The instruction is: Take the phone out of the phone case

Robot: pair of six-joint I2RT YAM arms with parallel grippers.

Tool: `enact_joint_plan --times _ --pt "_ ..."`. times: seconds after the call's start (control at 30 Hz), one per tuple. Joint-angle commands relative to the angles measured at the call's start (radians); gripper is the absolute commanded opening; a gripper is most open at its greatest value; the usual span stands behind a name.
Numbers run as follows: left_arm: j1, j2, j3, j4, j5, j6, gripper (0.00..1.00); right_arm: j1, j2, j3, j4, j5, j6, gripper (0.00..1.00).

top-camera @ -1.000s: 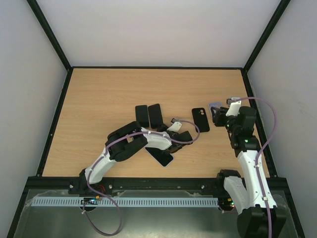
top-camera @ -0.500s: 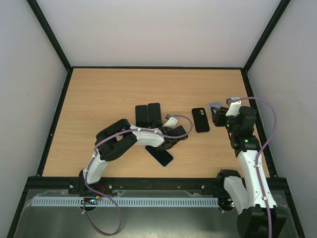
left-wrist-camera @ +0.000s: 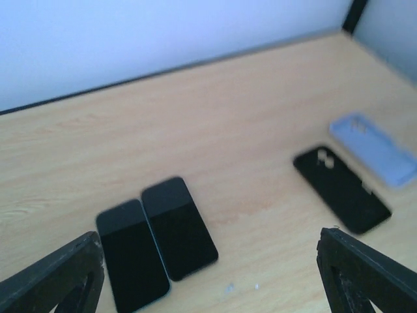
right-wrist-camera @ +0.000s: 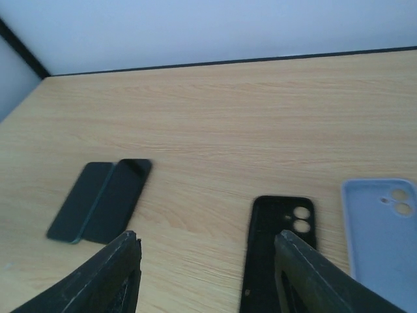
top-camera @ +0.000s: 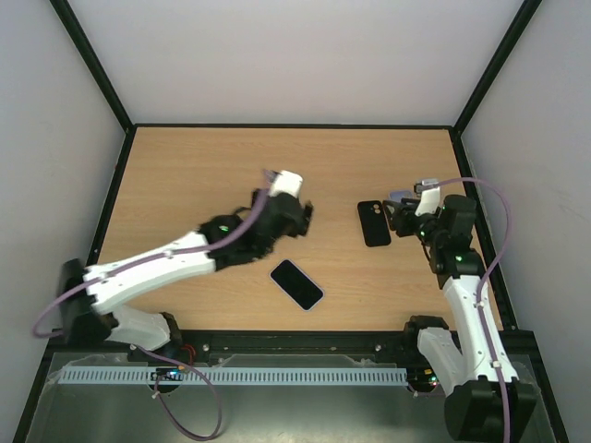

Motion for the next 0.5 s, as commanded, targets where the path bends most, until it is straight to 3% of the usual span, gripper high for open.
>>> enact_joint_plan --times 0.0,0.13,0.3,0.47 --pt "0.155 -0.182 -0.037 -0.063 0.208 0.039 0.90 0.102 0.041 0.073 -0.023 -0.054 -0.023 0.57" --pt "0.333 -0.303 -0.162 0.028 0.297 0.104 0.93 0.336 0.167 0.155 -0.134 0.104 -0.114 0.61" --pt "0.572 -0.444 -0.429 0.213 0.473 0.104 0.93 0.530 0.367 0.245 -0.252 0.153 -0.155 0.66" --pt "0.607 -0.483 -0.418 0.177 0.324 0.144 0.92 0.720 0.499 0.319 -0.360 0.174 -0.244 0.77"
